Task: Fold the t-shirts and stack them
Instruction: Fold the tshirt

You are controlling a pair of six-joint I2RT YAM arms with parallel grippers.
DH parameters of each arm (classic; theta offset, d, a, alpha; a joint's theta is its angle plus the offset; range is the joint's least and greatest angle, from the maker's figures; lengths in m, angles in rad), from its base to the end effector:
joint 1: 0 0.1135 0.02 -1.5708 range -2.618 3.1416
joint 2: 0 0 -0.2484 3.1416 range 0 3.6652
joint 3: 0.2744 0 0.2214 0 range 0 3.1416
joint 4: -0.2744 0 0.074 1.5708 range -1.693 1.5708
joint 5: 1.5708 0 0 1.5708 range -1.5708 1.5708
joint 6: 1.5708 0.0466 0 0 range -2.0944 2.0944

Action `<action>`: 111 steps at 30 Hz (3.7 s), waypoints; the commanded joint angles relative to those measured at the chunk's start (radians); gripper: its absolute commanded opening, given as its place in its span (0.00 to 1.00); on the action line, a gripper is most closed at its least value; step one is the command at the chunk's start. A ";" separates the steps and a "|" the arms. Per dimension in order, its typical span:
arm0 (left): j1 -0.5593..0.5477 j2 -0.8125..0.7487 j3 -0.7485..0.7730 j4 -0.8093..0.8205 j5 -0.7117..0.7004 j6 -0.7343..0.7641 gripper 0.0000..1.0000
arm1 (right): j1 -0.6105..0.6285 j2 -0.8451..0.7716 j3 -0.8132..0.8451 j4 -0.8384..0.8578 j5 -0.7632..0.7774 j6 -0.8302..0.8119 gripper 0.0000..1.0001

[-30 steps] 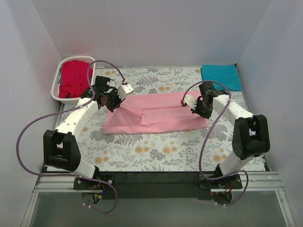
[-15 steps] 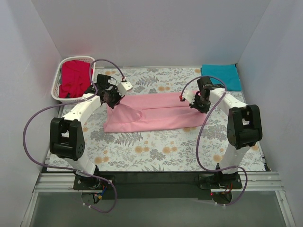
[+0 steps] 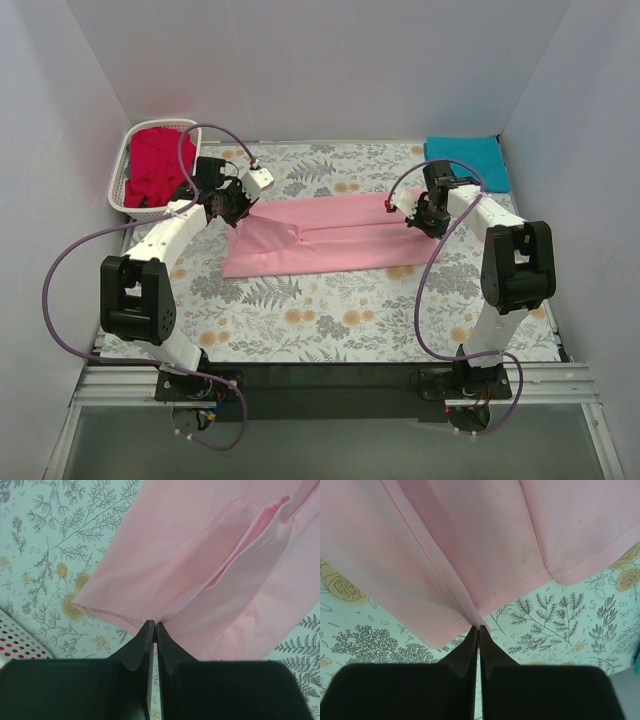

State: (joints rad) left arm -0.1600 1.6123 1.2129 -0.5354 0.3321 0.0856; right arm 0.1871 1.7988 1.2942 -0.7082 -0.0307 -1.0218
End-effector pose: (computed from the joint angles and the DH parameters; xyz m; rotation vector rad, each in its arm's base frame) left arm 0.3136 -0.0660 0.2391 0.4403 2.4483 -0.4464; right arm 0.3279 0.0635 0.1920 -1.5961 2.2973 -0.1659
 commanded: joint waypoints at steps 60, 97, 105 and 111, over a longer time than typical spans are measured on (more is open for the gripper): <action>0.039 0.072 -0.055 0.183 -0.061 -0.040 0.00 | -0.003 0.152 0.157 0.030 0.014 0.023 0.01; 0.056 0.096 -0.058 0.183 -0.085 -0.050 0.00 | -0.002 0.228 0.240 0.039 0.026 0.086 0.03; 0.076 0.075 0.068 0.118 -0.058 -0.257 0.39 | -0.005 0.145 0.247 0.024 0.052 0.137 0.55; 0.068 0.023 0.097 0.008 0.100 -0.469 0.38 | -0.005 0.112 0.306 -0.085 -0.087 0.244 0.51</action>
State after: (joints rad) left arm -0.0841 1.6958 1.2736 -0.4572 0.3126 -0.2287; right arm 0.1852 1.9675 1.5314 -0.7261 -0.0196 -0.8593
